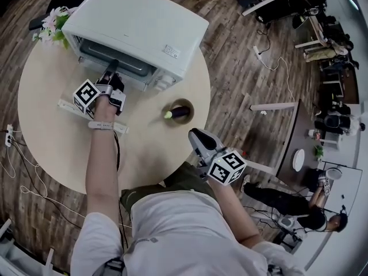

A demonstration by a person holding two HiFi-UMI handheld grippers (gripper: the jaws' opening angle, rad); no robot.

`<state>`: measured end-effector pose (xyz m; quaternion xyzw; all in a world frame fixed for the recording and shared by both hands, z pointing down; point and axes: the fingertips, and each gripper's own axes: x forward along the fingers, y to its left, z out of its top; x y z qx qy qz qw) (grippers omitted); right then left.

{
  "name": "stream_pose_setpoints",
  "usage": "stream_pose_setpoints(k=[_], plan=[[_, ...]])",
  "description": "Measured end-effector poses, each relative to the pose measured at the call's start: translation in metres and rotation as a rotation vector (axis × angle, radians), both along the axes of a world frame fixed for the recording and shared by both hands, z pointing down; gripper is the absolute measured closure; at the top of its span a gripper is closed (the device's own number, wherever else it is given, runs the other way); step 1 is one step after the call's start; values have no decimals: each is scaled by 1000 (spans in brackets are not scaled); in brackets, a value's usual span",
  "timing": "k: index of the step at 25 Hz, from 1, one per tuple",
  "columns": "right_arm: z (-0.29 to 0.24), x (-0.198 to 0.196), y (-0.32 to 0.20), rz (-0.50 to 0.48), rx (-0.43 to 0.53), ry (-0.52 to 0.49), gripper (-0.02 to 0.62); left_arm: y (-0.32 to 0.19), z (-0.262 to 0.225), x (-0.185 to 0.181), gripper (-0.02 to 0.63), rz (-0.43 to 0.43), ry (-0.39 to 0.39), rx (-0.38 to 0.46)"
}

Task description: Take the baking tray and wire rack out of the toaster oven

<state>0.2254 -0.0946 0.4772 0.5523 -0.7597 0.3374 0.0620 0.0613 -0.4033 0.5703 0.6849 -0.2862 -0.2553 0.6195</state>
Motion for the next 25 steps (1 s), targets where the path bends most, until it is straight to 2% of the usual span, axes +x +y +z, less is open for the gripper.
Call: stream_pose_setpoints(k=[5, 15, 19, 22, 25], plan=[[-5, -10, 8, -2, 14, -1, 546, 15, -1, -13, 526, -8, 51, -20], [-4, -31, 21, -13, 24, -16, 546, 44, 7, -41, 531, -15, 39, -39], [-3, -41, 27, -26, 32, -19, 546, 58, 4, -52, 531, -23, 81, -34], [-1, -48, 33, -30, 29, -23, 546, 69, 9, -64, 529, -39, 75, -44], [1, -53, 38, -31, 30, -36, 546, 81, 3, -71, 529, -44, 124, -37]])
